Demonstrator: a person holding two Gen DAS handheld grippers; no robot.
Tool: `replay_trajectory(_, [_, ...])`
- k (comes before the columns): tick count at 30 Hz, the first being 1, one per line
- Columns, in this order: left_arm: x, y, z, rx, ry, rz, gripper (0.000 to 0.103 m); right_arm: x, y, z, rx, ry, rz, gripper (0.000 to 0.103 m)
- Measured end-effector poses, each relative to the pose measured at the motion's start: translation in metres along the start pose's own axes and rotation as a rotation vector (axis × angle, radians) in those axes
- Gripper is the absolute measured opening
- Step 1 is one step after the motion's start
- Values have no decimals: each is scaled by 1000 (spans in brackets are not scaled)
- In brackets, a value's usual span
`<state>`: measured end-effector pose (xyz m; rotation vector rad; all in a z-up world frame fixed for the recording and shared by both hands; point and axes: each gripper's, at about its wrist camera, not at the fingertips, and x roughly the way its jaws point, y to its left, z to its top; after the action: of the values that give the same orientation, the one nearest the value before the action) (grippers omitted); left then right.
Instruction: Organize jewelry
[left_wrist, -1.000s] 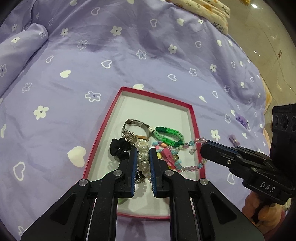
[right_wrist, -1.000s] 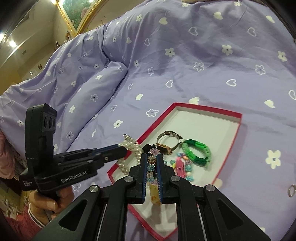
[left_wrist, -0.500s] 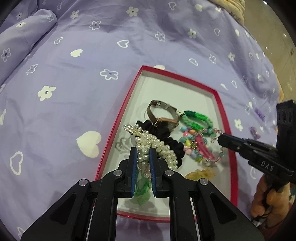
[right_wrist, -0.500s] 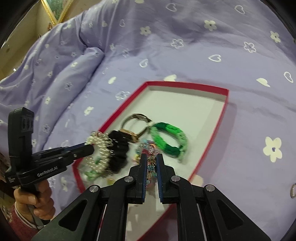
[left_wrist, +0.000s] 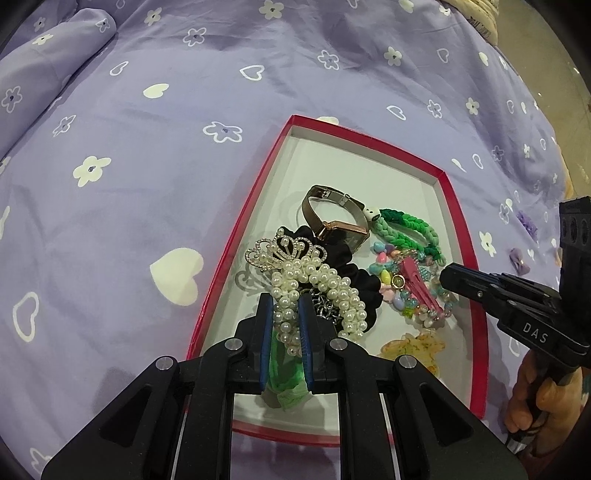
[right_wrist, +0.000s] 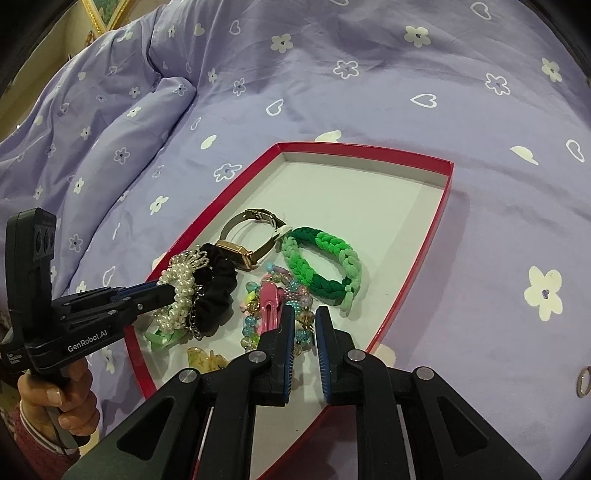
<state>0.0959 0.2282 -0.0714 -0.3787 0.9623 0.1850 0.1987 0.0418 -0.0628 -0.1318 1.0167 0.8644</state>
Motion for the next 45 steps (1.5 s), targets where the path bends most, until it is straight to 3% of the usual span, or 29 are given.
replay_trajectory(7, [-1, -2, -1, 2, -1, 7, 20, -4, -2, 0, 15, -10, 1, 15])
replay_trajectory(9, [-2, -3, -1, 3, -3, 12, 26, -7, -3, 0, 23, -24, 3, 19])
replay_trajectory(11, [-5, -2, -1, -6, -13, 14, 42, -11, -4, 0, 31, -38, 14, 27])
replay_trajectory(13, [-8, -2, -1, -12, -26, 15, 47, -16, -3, 1, 37, -54, 18, 34])
replay_trajectory(19, [-14, -3, -4, -13, -33, 11, 51, -32, -1, -1, 53, -102, 37, 38])
replay_trajectory(27, [-23, -4, -12, -15, -40, 8, 55, -47, -1, -11, 87, -144, 57, 51])
replay_trajectory(30, [-29, -3, -16, -26, -50, 2, 61, -52, -3, -16, 109, -151, 71, 53])
replay_trajectory(32, [-34, -2, -19, -37, -61, 0, 74, -55, -3, -19, 121, -159, 81, 56])
replay_trajectory(35, [-45, 1, -26, -64, -87, -8, 85, -63, -3, -26, 153, -181, 113, 66])
replay_trajectory(39, [-57, 7, -38, -106, -104, -23, 89, -73, -1, -40, 195, -205, 164, 75])
replay_trajectory(45, [-70, 10, -64, -153, -105, -26, 91, -85, 9, -66, 229, -237, 218, 79])
